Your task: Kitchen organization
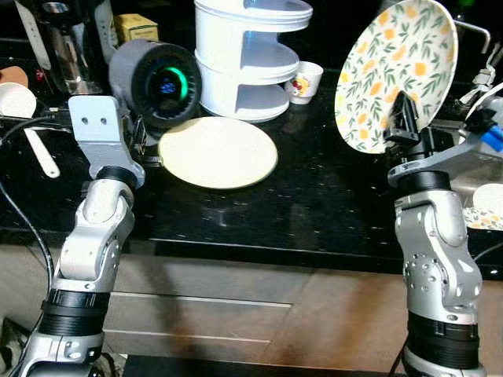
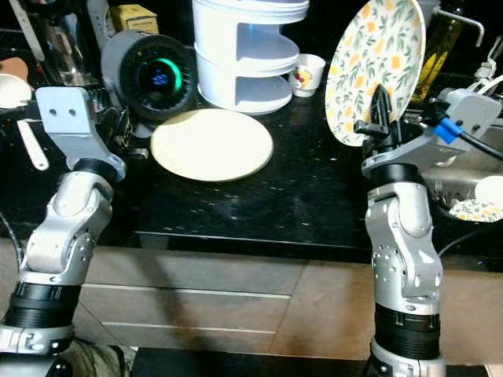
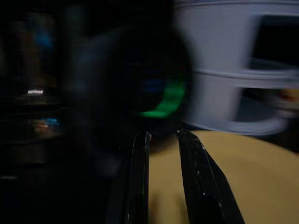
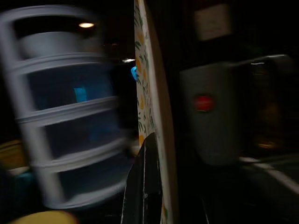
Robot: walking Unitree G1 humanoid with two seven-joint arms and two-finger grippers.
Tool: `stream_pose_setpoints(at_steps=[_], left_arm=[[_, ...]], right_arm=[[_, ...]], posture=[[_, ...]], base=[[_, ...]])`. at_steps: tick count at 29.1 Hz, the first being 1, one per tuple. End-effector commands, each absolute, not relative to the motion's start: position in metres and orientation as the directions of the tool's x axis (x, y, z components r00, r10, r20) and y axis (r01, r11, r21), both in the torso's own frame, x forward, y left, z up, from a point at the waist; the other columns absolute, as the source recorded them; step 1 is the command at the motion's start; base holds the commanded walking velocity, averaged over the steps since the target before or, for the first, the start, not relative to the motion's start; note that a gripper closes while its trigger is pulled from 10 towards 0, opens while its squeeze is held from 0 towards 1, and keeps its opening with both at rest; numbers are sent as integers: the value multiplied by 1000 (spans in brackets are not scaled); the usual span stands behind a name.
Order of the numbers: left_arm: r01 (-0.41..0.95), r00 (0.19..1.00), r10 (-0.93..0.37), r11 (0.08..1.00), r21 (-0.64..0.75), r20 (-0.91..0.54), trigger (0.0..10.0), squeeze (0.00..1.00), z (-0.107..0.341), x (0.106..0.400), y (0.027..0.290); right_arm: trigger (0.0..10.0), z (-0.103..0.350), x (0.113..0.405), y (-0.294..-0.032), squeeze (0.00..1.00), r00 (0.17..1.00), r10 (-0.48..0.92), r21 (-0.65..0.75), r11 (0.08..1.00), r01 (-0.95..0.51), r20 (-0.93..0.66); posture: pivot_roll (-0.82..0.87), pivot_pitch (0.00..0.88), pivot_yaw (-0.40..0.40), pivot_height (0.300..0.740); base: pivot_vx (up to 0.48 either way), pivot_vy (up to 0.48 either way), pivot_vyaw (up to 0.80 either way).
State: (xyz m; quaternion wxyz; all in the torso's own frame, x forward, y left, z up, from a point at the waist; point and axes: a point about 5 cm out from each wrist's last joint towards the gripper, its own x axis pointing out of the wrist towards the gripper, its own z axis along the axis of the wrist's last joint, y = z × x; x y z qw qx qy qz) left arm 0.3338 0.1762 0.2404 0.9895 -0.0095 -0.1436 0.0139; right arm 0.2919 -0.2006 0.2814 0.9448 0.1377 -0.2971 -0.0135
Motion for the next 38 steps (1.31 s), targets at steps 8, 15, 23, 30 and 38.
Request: stream_pose_setpoints(at_steps=[8, 15, 23, 30, 38], left_arm=[[-27, 956, 28, 1000, -7, 291, 10000, 0, 242, 336, 176], [-27, 956, 29, 1000, -9, 290, 10000, 0, 242, 336, 176], [-26, 957, 29, 1000, -14, 289, 10000, 0, 242, 336, 176], [-28, 958, 33, 999, -25, 285, 10000, 0, 242, 337, 177], [-27, 960, 40, 998, -49, 279, 10000, 0, 242, 337, 178]], right_arm=[[10000, 281, 292, -202, 0, 822, -119, 271, 962, -44, 557], [10000, 280, 292, -202, 0, 824, -120, 270, 962, -42, 554], [10000, 279, 292, -202, 0, 826, -119, 270, 962, -43, 552], [10000, 278, 292, -201, 0, 827, -118, 271, 962, -42, 549], [10000, 277, 292, -200, 0, 828, -117, 270, 962, -43, 548]], posture=[[78, 15, -31, 740], [78, 15, -31, 740], [79, 15, -29, 740], [79, 16, -28, 740], [78, 19, -28, 740]], base=[[0, -384, 0], [0, -281, 0], [0, -270, 0], [0, -37, 0], [0, 0, 0]])
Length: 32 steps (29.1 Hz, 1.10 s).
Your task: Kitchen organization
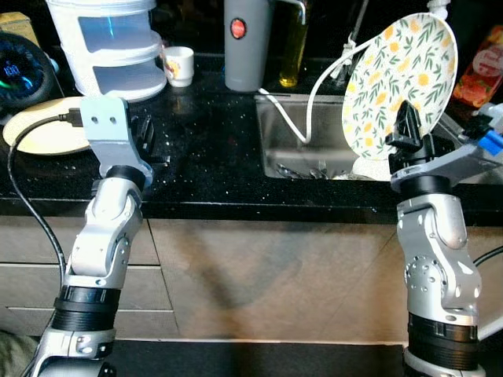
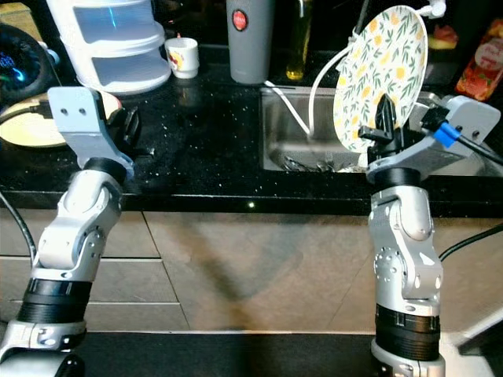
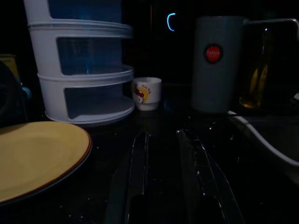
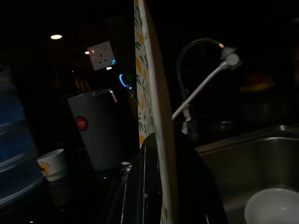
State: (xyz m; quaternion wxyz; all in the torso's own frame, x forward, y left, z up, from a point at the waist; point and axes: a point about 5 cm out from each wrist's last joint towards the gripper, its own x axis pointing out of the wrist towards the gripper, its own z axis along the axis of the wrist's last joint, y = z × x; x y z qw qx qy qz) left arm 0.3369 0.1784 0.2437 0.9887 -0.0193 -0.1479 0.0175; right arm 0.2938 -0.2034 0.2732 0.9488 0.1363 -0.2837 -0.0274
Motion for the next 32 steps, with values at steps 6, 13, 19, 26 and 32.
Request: stream_pose_setpoints(at_steps=[6, 13, 19, 26, 32], left_arm=[[-31, 963, 51, 996, -78, 264, 10000, 0, 240, 338, 179], [-36, 963, 58, 996, -87, 262, 10000, 0, 240, 339, 180], [-36, 963, 56, 996, -81, 263, 10000, 0, 240, 339, 180], [-35, 963, 57, 995, -89, 263, 10000, 0, 240, 339, 180], [-29, 965, 46, 997, -70, 257, 10000, 0, 240, 339, 178]], right_arm=[[10000, 277, 292, -200, 0, 829, -118, 271, 962, -42, 547], [10000, 276, 292, -200, 0, 829, -118, 272, 961, -42, 546], [10000, 276, 292, -200, 0, 829, -118, 273, 961, -43, 547], [10000, 276, 292, -199, 0, 829, -120, 275, 961, -42, 546], [10000, 276, 291, -199, 0, 829, -122, 277, 960, -41, 546]], posture=[[77, 18, -28, 740], [77, 18, -28, 740], [78, 20, -28, 740], [78, 22, -27, 740], [76, 24, -24, 740]], base=[[0, 80, 0], [0, 480, 0], [0, 480, 0], [0, 69, 0], [0, 0, 0]])
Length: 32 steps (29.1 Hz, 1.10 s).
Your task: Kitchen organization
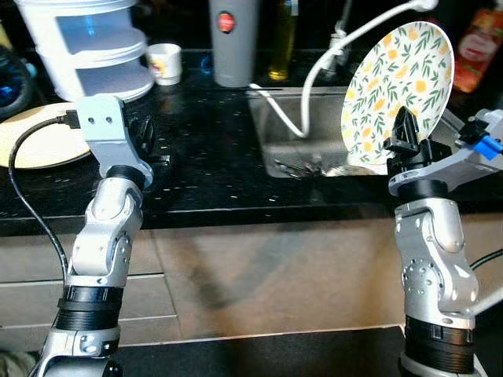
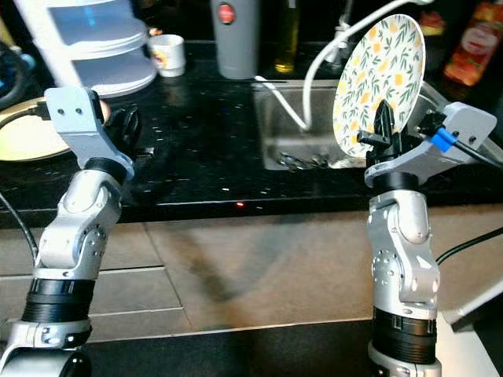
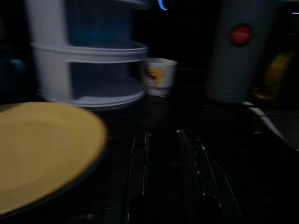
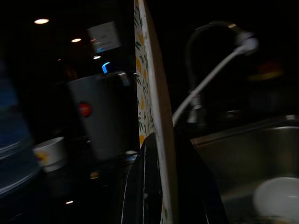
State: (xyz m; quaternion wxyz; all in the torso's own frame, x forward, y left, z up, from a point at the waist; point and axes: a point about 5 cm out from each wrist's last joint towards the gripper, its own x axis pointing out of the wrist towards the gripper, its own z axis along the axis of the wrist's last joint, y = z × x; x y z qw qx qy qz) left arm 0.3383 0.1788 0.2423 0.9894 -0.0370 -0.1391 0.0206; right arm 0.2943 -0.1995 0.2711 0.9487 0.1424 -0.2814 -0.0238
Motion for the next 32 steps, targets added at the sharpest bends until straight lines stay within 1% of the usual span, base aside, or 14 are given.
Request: stream_pose_setpoints(at_steps=[1, 24, 32], left_arm=[[-29, 965, 46, 997, -70, 257, 10000, 0, 240, 339, 178], [-17, 961, 31, 998, -53, 273, 10000, 0, 243, 340, 176], [-16, 959, 31, 998, -54, 282, 10000, 0, 244, 339, 175]], right_arm=[[10000, 276, 291, -199, 0, 829, -122, 277, 960, -41, 546], [10000, 274, 291, -199, 0, 831, -123, 273, 961, -36, 542], [10000, 273, 291, -198, 0, 833, -119, 270, 962, -38, 541]], posture=[[76, 24, -24, 740], [76, 25, -21, 740], [76, 25, -24, 740]], base=[[0, 0, 0], [0, 0, 0], [0, -462, 0]])
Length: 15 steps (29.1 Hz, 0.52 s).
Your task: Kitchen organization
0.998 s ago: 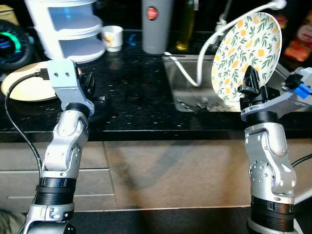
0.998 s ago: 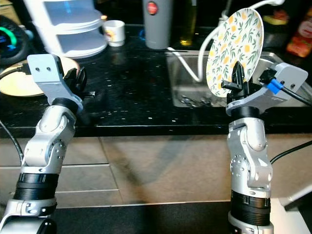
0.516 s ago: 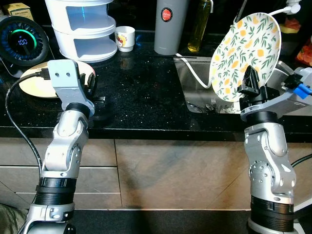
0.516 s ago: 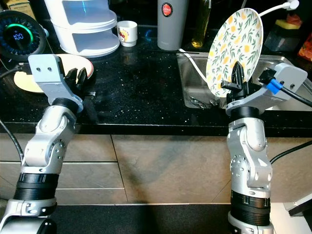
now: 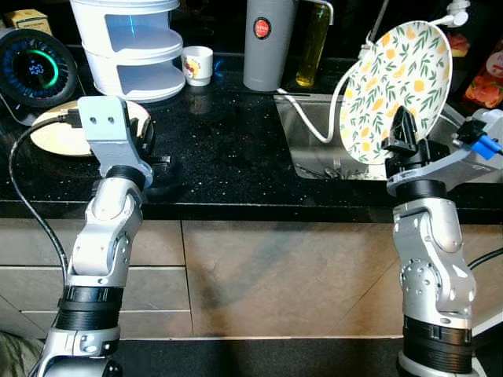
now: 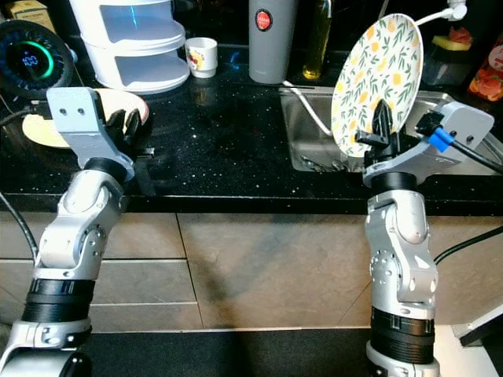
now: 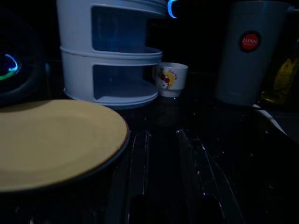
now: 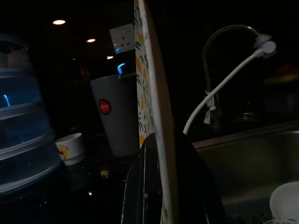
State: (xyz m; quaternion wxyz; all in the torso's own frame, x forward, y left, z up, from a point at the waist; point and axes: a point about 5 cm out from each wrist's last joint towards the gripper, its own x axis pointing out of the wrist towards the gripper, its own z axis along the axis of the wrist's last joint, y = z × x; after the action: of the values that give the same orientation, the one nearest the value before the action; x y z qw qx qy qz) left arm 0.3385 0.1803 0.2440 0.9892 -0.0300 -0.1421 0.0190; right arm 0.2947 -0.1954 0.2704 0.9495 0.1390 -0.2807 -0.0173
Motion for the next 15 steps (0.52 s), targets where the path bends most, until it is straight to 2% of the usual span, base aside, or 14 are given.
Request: stream_pose_setpoints(at_steps=[1, 11, 15], left_arm=[[-16, 959, 31, 998, -55, 282, 10000, 0, 244, 339, 175], [-15, 960, 33, 998, -66, 279, 10000, 0, 243, 339, 174], [-10, 961, 31, 997, -78, 274, 10000, 0, 242, 338, 173]], right_arm=[[10000, 273, 291, -198, 0, 833, -118, 269, 962, -39, 541], [10000, 274, 292, -197, 0, 833, -110, 263, 964, -44, 543], [10000, 274, 292, -197, 0, 834, -108, 261, 964, -44, 542]], posture=[[75, 24, -25, 740], [73, 21, -28, 740], [71, 20, -28, 740]], base=[[0, -446, 0], [0, -395, 0], [0, 0, 0]])
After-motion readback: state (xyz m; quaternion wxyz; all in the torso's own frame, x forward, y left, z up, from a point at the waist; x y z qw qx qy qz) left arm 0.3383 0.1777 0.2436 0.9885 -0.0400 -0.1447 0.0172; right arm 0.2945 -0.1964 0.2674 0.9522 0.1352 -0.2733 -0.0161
